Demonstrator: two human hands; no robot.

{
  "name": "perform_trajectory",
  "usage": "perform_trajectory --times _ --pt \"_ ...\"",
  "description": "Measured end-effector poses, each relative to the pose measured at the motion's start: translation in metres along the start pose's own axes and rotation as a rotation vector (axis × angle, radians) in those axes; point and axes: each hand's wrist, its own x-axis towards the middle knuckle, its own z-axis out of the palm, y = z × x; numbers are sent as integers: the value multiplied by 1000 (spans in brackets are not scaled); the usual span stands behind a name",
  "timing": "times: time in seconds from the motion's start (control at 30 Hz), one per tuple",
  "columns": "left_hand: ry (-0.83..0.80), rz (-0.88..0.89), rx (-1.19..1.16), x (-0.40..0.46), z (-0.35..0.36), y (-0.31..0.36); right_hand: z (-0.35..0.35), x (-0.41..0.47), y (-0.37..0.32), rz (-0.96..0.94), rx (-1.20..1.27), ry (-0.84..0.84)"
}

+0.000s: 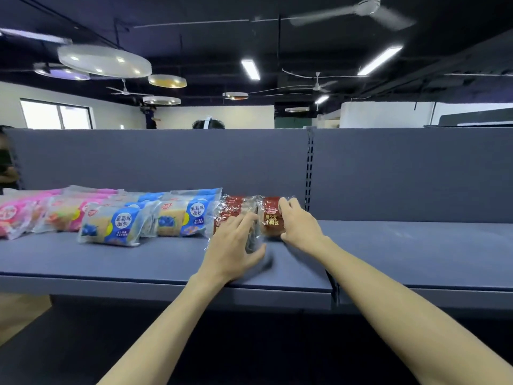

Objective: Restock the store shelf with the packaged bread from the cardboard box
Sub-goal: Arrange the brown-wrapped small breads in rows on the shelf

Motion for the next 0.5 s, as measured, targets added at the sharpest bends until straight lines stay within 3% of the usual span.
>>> perform_trajectory --times 0.3,0.5 --pt "52 7 38 0 4 -1 9 5 0 48 125 -85" --pt "55 9 20 0 3 0 18 4 2 39 141 -1"
